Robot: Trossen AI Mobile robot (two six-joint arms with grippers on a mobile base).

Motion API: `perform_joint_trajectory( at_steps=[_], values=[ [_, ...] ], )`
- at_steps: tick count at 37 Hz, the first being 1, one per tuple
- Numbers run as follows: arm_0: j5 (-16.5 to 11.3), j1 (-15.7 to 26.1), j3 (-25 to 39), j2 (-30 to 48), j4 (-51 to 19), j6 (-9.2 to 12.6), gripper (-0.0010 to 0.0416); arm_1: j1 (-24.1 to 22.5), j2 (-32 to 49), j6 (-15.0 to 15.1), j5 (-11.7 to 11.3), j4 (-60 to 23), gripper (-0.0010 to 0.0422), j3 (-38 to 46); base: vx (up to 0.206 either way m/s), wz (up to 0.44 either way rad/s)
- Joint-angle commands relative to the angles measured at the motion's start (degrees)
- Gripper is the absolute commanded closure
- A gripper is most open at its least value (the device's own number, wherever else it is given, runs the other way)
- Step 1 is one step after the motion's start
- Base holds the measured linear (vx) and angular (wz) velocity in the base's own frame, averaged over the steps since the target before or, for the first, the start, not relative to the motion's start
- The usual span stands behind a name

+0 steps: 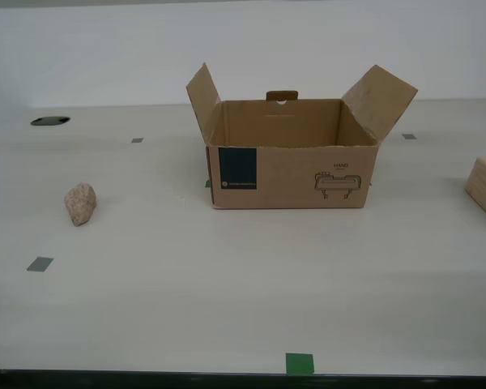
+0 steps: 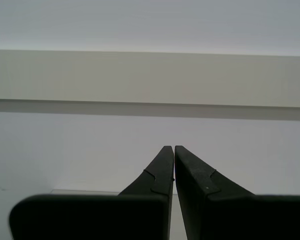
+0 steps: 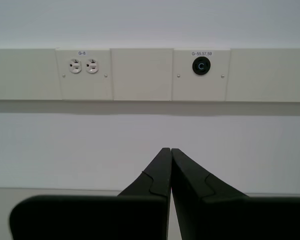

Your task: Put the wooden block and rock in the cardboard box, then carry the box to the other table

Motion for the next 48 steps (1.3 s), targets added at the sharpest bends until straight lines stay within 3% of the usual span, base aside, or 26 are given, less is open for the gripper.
perform_joint_trajectory(
  at_steps=[1,48],
  values=[
    [0.07,0.04,0.04,-0.02,0.13,0.07,0.0405,0.00,-0.02,0.09,0.00,0.31,0.0412,0.04,0.000,0.000],
    [0.07,0.04,0.04,-0.02,0.15,0.07,0.0406,-0.02,-0.02,0.07,0.00,0.31,0.0412,0.04,0.000,0.000]
  ],
)
